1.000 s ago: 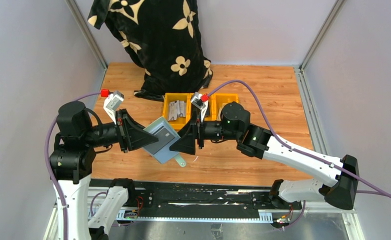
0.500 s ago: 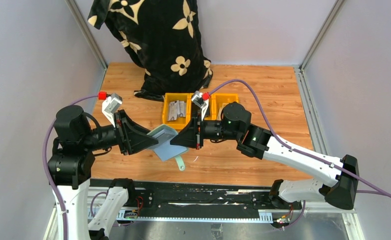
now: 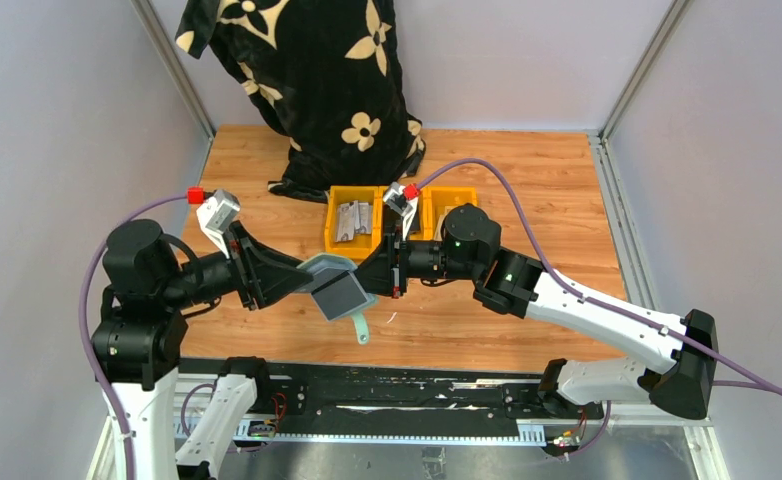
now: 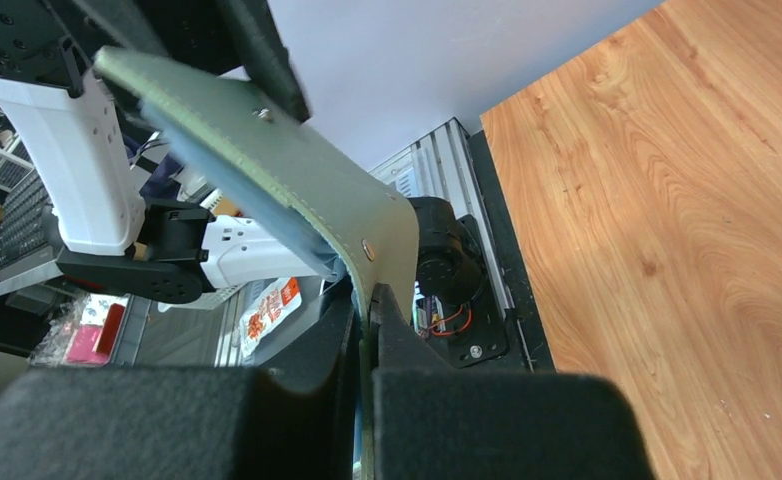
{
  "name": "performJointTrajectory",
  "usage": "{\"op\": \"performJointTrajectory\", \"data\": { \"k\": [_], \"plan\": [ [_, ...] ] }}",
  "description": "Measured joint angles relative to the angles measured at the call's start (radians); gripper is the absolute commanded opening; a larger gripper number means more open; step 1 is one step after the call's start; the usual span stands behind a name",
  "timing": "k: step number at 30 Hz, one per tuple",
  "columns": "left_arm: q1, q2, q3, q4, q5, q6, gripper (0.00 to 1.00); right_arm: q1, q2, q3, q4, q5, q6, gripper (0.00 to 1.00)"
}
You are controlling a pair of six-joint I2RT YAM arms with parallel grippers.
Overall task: Take the credit cards out of the card holder
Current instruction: Remove the credit card from the card holder.
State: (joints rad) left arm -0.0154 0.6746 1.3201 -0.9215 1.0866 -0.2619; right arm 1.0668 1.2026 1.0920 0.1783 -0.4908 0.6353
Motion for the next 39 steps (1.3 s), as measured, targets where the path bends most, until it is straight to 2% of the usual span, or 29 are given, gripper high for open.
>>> {"op": "performJointTrajectory", "data": {
  "k": [5,7,18,26,35,39],
  "plan": [
    [0.0,-0.027,-0.003,0.007,-0.199,0.016,0.4,0.0,0.0,0.004,0.002,-0.029,0.008,0.0],
    [0.0,-0.03,-0.006,0.016,-0.232,0.015,0.41,0.0,0.0,0.004,0.003,-0.042,0.011,0.0],
    [0.0,-0.047,-0.066,0.095,-0.232,-0.04,0.51,0.0,-0.003,0.004,0.024,-0.111,0.025,0.0],
    [0.0,-0.084,-0.129,0.163,-0.153,-0.098,0.56,0.0,-0.016,0.004,0.04,-0.158,0.032,0.0],
    [0.001,-0.093,-0.207,0.408,0.019,-0.357,0.56,0.004,-0.056,0.004,0.045,-0.191,0.032,0.0],
    [0.001,-0.108,-0.238,0.469,0.08,-0.429,0.54,0.006,-0.057,0.005,0.046,-0.198,0.031,0.0]
  ]
}}
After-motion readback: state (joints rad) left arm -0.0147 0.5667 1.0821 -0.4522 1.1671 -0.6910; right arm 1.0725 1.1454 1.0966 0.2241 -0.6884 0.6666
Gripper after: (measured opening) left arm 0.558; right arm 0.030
